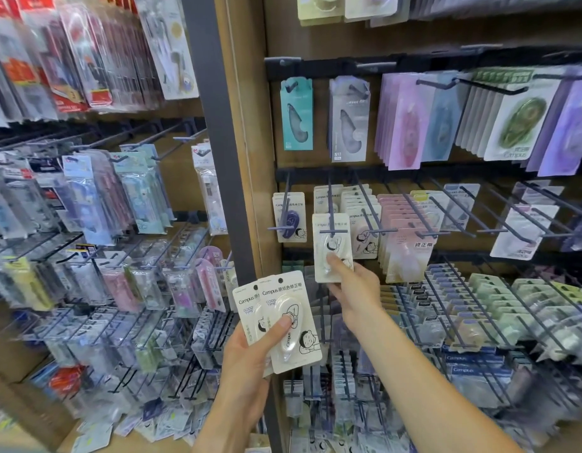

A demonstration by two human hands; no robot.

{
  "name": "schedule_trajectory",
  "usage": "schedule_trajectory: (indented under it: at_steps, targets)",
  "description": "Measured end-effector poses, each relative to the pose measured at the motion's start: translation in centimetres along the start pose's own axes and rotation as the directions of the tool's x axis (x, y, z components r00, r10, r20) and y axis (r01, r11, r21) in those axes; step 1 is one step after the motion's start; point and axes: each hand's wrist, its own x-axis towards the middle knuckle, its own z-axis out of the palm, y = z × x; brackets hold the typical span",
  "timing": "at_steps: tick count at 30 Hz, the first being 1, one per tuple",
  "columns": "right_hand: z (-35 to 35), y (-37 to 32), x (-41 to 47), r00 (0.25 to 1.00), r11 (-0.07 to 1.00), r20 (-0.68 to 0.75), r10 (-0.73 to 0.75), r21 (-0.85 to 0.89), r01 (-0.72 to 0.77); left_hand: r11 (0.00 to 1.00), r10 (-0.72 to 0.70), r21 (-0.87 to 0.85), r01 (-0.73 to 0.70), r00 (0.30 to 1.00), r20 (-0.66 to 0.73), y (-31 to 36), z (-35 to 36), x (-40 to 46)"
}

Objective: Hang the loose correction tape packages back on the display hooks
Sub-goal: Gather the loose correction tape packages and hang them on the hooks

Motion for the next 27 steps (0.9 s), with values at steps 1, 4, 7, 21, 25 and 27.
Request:
schedule_trajectory:
  at_steps: [1,4,7,21,25,27]
  targets:
    - [0.6,-0.3,0.9,0.999,0.998,-0.031,0.038,0.056,-0.036,1.0,0.002,0.007,-0.002,1.0,0.006,0.1,0.0,0.0]
    - [2.3,-0.6,3.8,0.991,0.979,-0.072,0.111,0.179,-0.097,1.0,-0.004,0.021,0.004,1.0,0.029,0.2,0.2,0.0]
    - [3.1,-0.3,5.9,0.979,0.959,-0.081,0.185,0.231,-0.162,0.999,-0.015,0.03,0.014,0.999,0.041,0.2,0.5,0.1]
    - [-5.7,2.0,-7.9,0.929,0.918,0.361,-0.086,-0.334,0.215,0.999,-0.013,0.038,0.011,0.997,0.075,-0.5,3.5,2.2]
    - [-5.6,1.9,-6.9,0.923,0.914,0.328,-0.203,-0.274,0.299,1.0,-0.015,-0.003,0.015,0.998,0.056,-0.4,4.3,2.6]
    - [-5.3,1.6,-6.5,0.927,0.924,0.298,-0.228,-0.234,0.303,0.999,-0.028,-0.028,0.029,0.999,0.043,-0.3,4.1,2.8]
